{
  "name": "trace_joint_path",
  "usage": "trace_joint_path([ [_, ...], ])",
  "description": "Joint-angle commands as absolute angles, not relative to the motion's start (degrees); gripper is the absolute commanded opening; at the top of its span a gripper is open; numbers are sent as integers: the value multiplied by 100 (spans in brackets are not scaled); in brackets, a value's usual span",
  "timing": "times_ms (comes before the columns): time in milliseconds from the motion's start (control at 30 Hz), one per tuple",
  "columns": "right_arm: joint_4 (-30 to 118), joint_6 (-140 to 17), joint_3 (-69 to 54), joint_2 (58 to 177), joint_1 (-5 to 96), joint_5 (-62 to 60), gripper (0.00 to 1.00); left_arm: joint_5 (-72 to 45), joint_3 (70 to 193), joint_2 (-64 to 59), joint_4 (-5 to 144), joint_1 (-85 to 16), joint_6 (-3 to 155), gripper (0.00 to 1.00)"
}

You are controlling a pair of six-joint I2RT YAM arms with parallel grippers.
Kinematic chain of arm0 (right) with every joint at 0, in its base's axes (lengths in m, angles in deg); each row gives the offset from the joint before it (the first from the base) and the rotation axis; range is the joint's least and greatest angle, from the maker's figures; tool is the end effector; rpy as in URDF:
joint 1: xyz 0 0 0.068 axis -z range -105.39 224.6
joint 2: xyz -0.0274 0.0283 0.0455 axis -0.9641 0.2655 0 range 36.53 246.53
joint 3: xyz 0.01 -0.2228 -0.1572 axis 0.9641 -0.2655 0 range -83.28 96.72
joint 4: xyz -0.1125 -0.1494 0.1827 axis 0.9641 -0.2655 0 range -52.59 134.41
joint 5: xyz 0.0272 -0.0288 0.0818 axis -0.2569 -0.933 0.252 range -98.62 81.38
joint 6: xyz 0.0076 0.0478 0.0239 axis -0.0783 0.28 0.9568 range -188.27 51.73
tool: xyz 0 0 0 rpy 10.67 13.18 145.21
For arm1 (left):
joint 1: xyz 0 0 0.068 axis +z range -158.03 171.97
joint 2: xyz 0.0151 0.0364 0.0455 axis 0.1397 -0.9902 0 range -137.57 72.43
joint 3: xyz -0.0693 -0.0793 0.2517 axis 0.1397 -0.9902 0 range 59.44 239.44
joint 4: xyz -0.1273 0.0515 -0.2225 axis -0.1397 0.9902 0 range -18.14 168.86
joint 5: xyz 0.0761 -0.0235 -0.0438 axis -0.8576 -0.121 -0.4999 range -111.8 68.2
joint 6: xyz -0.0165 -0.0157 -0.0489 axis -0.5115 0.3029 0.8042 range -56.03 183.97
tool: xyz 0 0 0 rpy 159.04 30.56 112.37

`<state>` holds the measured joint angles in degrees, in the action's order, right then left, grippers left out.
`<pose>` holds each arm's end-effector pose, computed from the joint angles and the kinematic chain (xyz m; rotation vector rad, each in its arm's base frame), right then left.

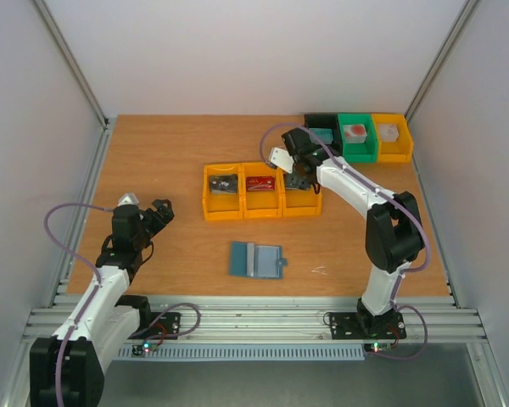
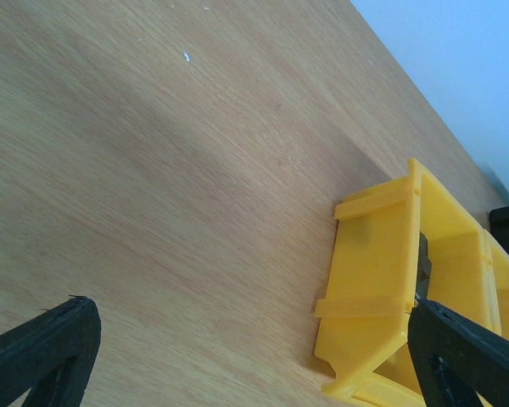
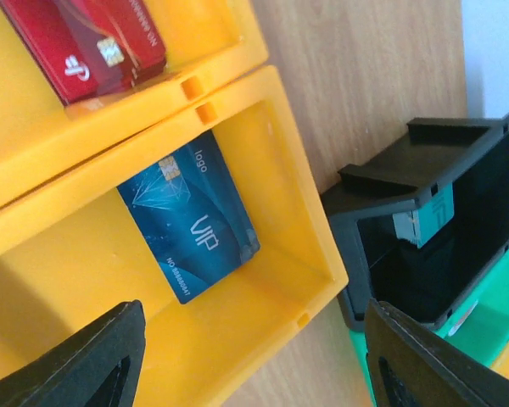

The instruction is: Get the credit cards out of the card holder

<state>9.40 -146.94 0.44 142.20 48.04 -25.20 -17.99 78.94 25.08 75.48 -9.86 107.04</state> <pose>0.3622 0.1698 0.2412 -2.0465 1.7085 -0.6956 0.1791 -0.0081 0.1891 -0.7247 2.0405 -0.5299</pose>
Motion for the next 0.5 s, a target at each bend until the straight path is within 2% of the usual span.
trace_joint_path([
  [0, 314, -12682, 499, 13980, 4928, -2204, 70, -1795, 7978, 2551, 7274, -944, 10721, 99],
  [100, -471, -10904, 993, 14047, 5140, -1824, 65, -1793, 7954, 2565, 7291, -944, 10730, 99],
  [233, -1141, -8882, 1142, 14186, 5403, -1336, 51, -1826, 7935, 2549, 7317, -944, 10743, 99],
  [300, -1220, -8481, 1106, 14287, 5412, -1114, 46, -1820, 7930, 2506, 7305, -944, 10762, 99],
  [467, -1390, -7992, 1229, 14778, 5410, -927, 23, -1840, 7954, 2475, 7325, -944, 10766, 99],
])
